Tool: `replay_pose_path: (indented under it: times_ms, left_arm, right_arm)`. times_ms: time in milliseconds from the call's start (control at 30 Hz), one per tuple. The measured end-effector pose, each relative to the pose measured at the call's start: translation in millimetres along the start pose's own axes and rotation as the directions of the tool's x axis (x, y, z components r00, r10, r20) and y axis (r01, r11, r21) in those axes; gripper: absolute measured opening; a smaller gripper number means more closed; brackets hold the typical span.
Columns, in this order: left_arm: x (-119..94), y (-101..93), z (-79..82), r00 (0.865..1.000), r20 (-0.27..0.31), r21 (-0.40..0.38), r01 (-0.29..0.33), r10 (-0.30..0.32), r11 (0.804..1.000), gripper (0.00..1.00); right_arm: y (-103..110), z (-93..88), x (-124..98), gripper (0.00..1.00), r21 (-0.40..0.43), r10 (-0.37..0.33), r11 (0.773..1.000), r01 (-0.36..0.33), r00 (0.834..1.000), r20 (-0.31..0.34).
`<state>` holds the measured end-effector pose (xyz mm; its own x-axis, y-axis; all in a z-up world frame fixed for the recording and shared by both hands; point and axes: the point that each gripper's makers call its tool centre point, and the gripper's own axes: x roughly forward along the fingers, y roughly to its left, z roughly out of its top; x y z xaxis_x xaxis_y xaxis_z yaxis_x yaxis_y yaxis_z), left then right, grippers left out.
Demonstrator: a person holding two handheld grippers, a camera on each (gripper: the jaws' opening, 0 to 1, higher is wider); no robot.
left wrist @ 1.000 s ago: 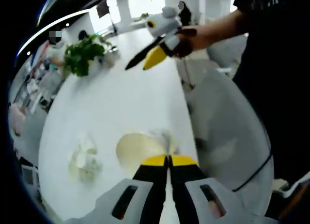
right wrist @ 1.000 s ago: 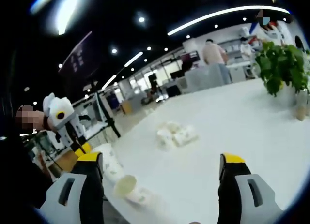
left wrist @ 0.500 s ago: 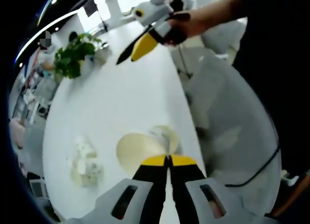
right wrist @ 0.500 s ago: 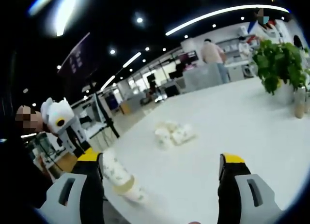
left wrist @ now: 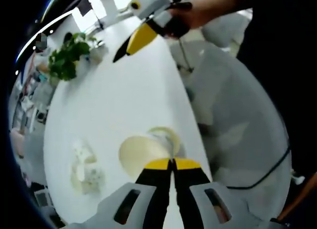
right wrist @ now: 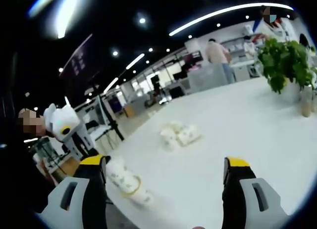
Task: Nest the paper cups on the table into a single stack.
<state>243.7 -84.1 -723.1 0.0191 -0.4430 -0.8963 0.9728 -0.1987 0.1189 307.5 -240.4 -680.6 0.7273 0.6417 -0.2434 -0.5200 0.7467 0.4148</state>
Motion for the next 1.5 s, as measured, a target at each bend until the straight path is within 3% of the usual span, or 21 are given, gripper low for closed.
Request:
replay_pose_path:
  times_ms: [300, 400, 500, 1000, 1500]
  left_arm:
    - [8, -0.1, 0.7, 0.999, -0.021, 0.006, 0.028, -0.027, 1.000, 0.00]
    - [8, -0.4, 2.6, 0.999, -0.002, -0.040, 0.043, -0.043, 0.998, 0.00]
    - [12, -0.8, -3.4, 0.998, -0.033, 0.005, 0.048, -0.048, 0.999, 0.01]
    - [27, -5.7, -6.7, 0.995, -0.034, -0.037, 0.094, -0.095, 0.995, 0.01]
    - [45, -10.3, -2.7, 0.990, -0.070, 0.008, 0.121, -0.121, 0.993, 0.01]
  right_arm:
    - [-1, -1.3, -2, 0.96, 0.012, 0.001, 1.000, -0.001, 1.000, 0.002]
    - [1, -0.9, 0, 0.95, 0.014, 0.003, 1.000, -0.003, 1.000, 0.001]
    - [1, -1.5, 0, 0.94, 0.016, 0.006, 1.000, -0.006, 1.000, -0.002]
    - [-1, -7.0, 0, 0.93, 0.038, 0.002, 0.999, -0.002, 1.000, 0.007]
    - [-7, -10.1, -14, 0.93, 0.059, -0.012, 0.998, 0.010, 1.000, 0.023]
